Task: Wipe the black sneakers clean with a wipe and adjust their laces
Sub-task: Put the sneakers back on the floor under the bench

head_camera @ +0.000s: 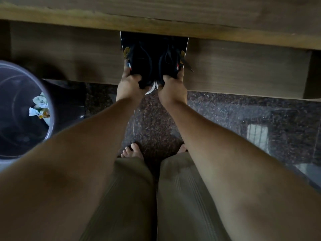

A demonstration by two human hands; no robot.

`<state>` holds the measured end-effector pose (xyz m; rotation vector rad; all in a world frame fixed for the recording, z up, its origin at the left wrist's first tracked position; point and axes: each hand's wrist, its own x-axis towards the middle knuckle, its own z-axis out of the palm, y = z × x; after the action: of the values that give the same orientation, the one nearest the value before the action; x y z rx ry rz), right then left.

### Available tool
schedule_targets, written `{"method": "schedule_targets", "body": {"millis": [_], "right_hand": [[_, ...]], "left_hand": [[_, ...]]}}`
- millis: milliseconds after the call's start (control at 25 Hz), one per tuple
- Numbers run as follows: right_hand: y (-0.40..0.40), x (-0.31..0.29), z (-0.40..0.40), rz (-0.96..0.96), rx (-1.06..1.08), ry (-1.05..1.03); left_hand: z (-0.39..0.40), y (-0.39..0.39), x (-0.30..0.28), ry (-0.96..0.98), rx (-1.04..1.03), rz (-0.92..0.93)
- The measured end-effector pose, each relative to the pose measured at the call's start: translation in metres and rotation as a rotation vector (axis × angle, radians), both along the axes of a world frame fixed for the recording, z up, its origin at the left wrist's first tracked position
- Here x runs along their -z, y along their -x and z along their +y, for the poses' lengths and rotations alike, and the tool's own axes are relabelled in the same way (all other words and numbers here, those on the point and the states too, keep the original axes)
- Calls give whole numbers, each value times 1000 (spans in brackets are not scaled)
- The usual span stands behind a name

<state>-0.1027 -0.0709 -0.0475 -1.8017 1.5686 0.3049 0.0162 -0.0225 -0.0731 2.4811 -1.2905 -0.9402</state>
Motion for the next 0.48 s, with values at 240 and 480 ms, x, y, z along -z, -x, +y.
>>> {"method": "schedule_targets", "body": {"millis": [240,480], "right_hand": [[-9,3,-28,12,10,-42],[4,-46,6,-88,-32,-75]], "left_hand": [[-29,-5,-4,-83,38,-8],[3,4,-54,-41,-32,33]]}}
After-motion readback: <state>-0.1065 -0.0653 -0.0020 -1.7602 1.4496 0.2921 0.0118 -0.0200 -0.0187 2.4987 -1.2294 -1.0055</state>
